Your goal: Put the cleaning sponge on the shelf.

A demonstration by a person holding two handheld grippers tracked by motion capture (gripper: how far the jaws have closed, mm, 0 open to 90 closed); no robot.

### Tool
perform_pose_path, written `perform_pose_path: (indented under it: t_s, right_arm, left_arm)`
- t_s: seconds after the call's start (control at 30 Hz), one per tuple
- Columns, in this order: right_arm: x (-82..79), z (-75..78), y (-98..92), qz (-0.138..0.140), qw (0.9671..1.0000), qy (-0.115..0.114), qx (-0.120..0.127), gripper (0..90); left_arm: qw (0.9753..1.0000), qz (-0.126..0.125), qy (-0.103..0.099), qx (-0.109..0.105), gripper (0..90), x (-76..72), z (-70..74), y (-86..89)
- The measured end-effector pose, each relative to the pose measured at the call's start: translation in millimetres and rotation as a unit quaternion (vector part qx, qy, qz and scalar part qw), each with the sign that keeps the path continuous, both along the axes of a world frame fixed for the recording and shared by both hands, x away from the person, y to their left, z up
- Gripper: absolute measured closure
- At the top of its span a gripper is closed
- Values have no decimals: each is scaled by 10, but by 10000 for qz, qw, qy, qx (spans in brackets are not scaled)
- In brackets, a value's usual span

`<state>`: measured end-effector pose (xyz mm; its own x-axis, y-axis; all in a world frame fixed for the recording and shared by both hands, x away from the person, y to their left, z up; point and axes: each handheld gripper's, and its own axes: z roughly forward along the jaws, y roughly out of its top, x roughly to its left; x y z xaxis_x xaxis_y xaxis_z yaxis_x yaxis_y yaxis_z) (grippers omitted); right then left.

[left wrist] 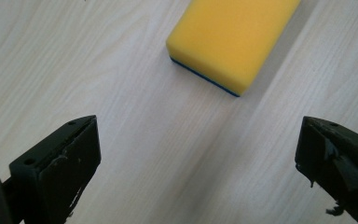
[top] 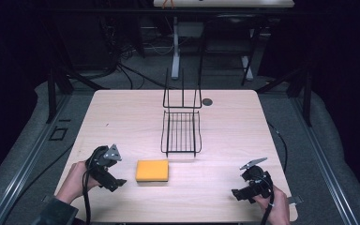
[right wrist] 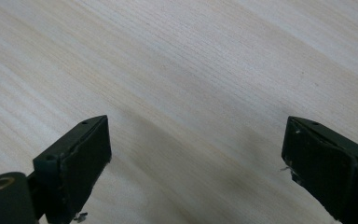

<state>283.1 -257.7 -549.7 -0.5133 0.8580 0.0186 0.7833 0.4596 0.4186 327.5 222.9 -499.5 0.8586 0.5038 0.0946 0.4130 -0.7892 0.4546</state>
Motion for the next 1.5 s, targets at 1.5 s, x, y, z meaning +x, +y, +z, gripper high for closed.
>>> perform_pose_path:
  t_s: [1.5]
  right_arm:
    - [7, -9, 0, 100, 9999, 6, -19, 76]
  left_arm:
    - [9886, -1303, 409, 638, 2, 414, -214, -653]
